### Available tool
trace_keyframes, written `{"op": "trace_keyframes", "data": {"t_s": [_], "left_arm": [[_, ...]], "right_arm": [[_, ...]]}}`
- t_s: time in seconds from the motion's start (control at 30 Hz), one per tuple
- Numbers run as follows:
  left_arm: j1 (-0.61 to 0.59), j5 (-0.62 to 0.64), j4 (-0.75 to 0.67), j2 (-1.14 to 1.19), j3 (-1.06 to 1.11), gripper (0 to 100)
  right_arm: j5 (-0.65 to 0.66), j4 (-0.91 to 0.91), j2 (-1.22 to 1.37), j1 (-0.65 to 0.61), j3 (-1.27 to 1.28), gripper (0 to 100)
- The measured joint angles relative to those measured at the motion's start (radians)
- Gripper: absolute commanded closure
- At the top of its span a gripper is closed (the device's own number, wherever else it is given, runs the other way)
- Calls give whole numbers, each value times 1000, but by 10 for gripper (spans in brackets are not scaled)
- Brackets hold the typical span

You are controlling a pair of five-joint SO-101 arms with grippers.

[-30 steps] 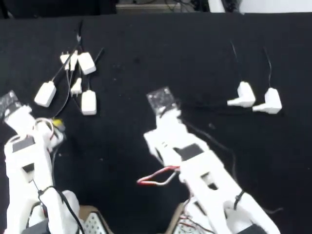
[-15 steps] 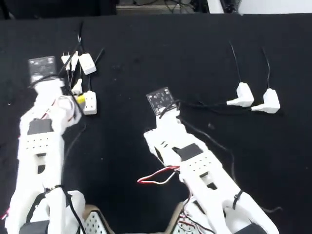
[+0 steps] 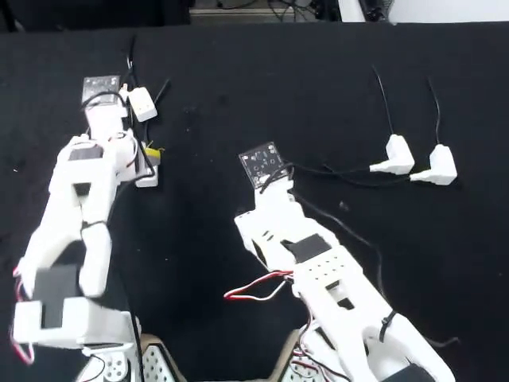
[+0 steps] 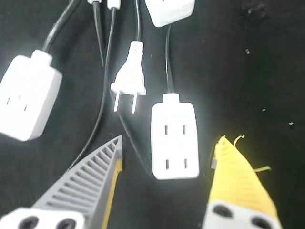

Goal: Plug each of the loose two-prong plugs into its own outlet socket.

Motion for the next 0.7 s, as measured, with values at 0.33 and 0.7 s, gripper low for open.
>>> {"op": "trace_keyframes", "data": {"t_s": [0.33,0.7], "left_arm": [[14,-21,0,196,-110,697],[29,-25,0,207,-110,966]], "right_arm": [[0,0,0,0,0,776],[0,0,0,0,5,776]]}}
